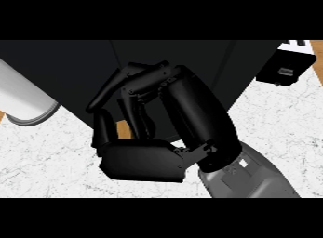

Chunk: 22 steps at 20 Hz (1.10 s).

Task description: Pick up the bottled water, place it into the cabinet and close the cabinet

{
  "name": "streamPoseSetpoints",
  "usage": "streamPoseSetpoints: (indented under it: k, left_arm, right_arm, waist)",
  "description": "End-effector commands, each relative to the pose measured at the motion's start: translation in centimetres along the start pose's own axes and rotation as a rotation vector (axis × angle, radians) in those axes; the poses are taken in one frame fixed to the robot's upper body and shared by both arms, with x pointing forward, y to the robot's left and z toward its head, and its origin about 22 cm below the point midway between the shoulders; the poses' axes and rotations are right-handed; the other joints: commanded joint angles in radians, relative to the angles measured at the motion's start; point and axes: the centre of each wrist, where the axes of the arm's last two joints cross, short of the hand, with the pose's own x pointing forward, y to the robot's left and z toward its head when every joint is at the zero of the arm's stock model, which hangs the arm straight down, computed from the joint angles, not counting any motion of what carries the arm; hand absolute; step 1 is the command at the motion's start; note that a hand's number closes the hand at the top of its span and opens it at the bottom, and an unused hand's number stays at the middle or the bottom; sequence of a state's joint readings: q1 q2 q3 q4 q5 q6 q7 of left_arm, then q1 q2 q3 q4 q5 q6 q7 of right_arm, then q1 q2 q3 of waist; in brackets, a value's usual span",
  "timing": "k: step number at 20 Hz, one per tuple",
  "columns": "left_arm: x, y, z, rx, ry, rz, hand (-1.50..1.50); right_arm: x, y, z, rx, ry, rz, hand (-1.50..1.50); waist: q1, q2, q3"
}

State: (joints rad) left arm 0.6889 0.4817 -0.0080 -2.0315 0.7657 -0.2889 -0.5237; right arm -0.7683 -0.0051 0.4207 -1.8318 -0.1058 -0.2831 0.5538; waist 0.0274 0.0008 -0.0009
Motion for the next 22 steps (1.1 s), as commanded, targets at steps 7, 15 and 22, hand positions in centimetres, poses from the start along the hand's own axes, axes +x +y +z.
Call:
streamPoseSetpoints:
  k: [7,15,22]
  left_arm:
    - [1.1,3.2,0.1,0.010,0.002,-0.023,1.50]
    - [2.5,3.4,-0.6,-0.009,0.005,0.000,1.50]
    - [2.0,2.0,-2.0,-0.055,0.003,0.001,1.50]
  right_arm:
    - [-3.9,-4.0,-6.5,-0.013,0.078,0.011,1.50]
    - [-7.4,-5.3,-7.9,-0.057,0.163,0.064,1.50]
    - [-8.8,-7.9,-8.3,-0.127,0.174,0.085,1.50]
  waist:
    - [-0.008,0.003,0.001]
    - [0.001,0.006,0.000]
    - [0.021,0.023,0.000]
